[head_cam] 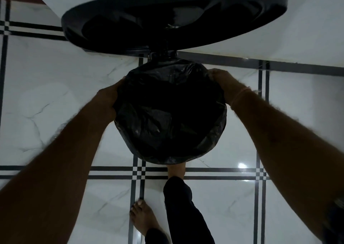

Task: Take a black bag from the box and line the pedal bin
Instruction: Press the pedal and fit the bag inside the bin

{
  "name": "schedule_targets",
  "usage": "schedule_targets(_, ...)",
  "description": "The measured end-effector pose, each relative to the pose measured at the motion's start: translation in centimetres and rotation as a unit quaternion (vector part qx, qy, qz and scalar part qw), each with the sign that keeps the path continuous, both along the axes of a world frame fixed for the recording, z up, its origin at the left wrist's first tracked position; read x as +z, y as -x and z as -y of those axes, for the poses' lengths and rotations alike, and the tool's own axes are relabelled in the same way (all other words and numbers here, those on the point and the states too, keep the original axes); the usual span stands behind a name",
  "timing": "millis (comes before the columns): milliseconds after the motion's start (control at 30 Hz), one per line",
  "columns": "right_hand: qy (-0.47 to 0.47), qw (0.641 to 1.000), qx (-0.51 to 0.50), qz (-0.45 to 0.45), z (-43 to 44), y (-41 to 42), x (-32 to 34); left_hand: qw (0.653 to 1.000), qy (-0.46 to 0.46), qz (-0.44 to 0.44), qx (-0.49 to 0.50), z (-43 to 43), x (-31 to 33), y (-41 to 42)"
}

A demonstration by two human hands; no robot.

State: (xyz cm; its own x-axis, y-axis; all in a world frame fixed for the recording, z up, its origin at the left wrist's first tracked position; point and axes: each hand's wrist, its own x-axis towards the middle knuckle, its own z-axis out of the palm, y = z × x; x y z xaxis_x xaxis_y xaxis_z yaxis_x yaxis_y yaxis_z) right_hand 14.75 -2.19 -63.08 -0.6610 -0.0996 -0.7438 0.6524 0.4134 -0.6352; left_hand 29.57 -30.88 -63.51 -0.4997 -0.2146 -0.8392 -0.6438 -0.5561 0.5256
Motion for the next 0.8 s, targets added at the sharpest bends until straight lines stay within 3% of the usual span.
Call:
schedule_targets(100,0.065,0.997,-0.031,-0.01,-1.4,-1.6,0.9,0.999,0.049,0.003,-0.001,-1.2,0.6,-0.9)
schedule_targets(233,0.054,0.998,-0.016,-0.027,-3.1,-3.9,2.2,0.996,0.072,-0.037,0.035,-1.6,1.6,-3.2)
schedule_targets(433,0.05,0.996,-0.034,-0.067,-4.7,-7.3,3.2,0.99,0.141,-0.015,0.002,-3.5,2.5,-7.2)
schedule_targets(800,0.013,1.0,-0.011,0.017,-3.8,-6.0,3.5,0.992,0.091,0.065,-0.056,-3.0,3.1,-6.0)
